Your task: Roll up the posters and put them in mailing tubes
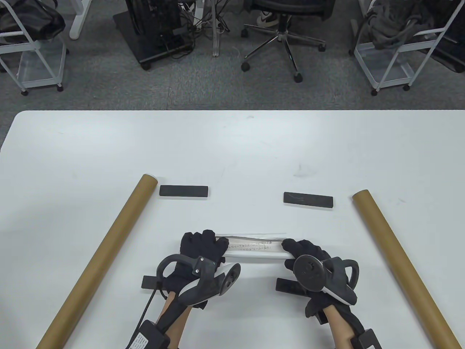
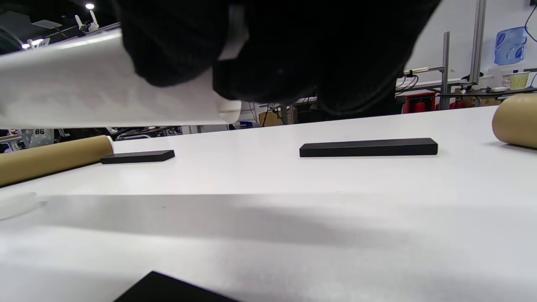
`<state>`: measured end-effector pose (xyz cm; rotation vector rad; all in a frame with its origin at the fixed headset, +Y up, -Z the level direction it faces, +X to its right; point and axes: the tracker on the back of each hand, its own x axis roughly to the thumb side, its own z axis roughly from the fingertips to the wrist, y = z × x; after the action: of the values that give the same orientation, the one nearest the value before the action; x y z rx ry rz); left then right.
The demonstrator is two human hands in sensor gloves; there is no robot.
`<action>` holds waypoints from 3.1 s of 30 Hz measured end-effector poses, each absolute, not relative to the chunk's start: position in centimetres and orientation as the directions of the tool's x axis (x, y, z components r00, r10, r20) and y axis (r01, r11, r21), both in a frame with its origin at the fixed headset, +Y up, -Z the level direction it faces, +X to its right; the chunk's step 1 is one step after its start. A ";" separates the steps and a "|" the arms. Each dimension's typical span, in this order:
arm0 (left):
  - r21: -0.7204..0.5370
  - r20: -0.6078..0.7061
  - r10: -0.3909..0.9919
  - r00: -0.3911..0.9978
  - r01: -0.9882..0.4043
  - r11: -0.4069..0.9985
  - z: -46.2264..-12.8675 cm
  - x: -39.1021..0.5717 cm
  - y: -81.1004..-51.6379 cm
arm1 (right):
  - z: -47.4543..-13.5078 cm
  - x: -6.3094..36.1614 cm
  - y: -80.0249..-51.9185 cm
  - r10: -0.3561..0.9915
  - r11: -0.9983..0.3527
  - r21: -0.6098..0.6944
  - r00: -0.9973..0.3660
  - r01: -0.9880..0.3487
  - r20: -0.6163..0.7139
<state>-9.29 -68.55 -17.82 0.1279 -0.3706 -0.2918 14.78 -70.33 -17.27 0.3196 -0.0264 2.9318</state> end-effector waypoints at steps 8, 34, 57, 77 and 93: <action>0.143 0.346 -0.273 0.898 0.237 0.961 -17.9 -9.4 -68.6 | -17.2 14.8 -70.5 0.253 -0.967 0.061 -0.939 -0.246 0.232; 0.163 0.304 -0.338 0.891 0.301 0.940 -17.8 -9.4 -68.9 | -17.2 14.7 -70.6 0.203 -0.979 0.028 -0.954 -0.202 0.223; 0.200 0.346 -0.310 0.886 0.253 0.947 -17.5 -9.2 -68.5 | -17.2 14.4 -70.7 0.181 -0.983 0.022 -0.957 -0.180 0.227; 0.195 0.350 -0.301 0.887 0.245 0.950 -17.4 -9.1 -68.3 | -17.3 14.6 -70.8 0.206 -0.978 0.016 -0.952 -0.207 0.227; 0.150 0.307 -0.270 0.912 0.234 0.961 -17.7 -9.5 -68.3 | -17.2 14.4 -70.7 0.209 -0.977 0.019 -0.953 -0.210 0.219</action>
<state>-9.49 -68.28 -17.66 0.1106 -0.3320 -0.2602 14.43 -70.66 -17.20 0.3250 -0.0067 2.9106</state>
